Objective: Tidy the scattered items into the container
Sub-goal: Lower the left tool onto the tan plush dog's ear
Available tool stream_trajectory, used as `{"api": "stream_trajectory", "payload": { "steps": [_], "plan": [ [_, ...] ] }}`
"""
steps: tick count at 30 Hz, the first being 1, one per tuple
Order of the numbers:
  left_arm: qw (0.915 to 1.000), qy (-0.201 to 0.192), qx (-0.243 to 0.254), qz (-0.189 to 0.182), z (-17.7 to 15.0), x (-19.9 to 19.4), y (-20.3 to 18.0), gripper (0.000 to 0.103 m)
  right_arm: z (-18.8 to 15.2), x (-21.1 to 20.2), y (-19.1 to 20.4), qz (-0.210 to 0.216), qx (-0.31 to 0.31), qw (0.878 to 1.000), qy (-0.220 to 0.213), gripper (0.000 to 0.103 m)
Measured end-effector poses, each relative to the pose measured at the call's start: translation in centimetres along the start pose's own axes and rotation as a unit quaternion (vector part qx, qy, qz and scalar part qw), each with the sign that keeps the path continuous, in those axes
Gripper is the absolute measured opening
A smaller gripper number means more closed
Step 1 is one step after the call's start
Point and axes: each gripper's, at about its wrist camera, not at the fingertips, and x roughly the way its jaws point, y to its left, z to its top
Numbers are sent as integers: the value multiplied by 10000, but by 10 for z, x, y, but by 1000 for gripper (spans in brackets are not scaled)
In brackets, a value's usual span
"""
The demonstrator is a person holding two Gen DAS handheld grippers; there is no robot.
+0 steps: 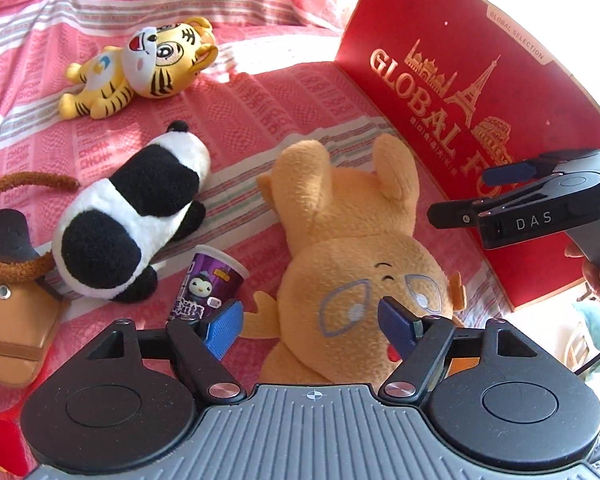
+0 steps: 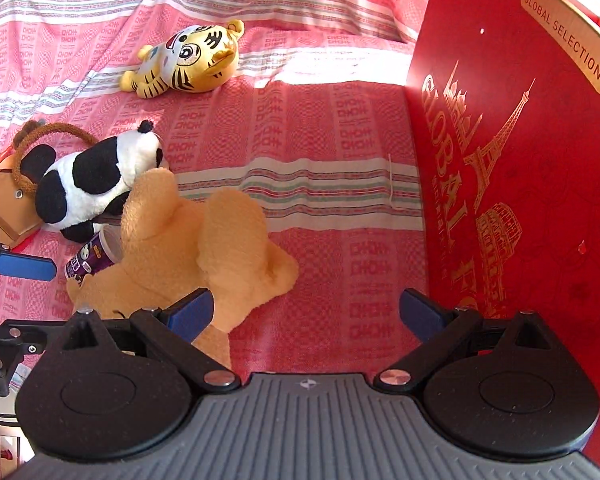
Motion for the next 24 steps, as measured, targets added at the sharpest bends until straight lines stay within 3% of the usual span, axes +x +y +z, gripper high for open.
{"api": "stream_trajectory", "payload": {
  "steps": [10,14,17,24],
  "plan": [
    [9964,-225,-607,543,-40,-16,-3,85,-12,7,13,477,-458,9978,107,91],
    [9966,-27,-354,741,-51,-13,-6,83,-14,2,13,516,-250,9983,109,87],
    [9979,6,-281,578,-45,-15,1,83,-21,-7,14,458,-74,9989,68,86],
    [9967,-527,-351,502,7,-14,7,83,-27,-21,15,315,337,9989,-75,72]
  ]
}}
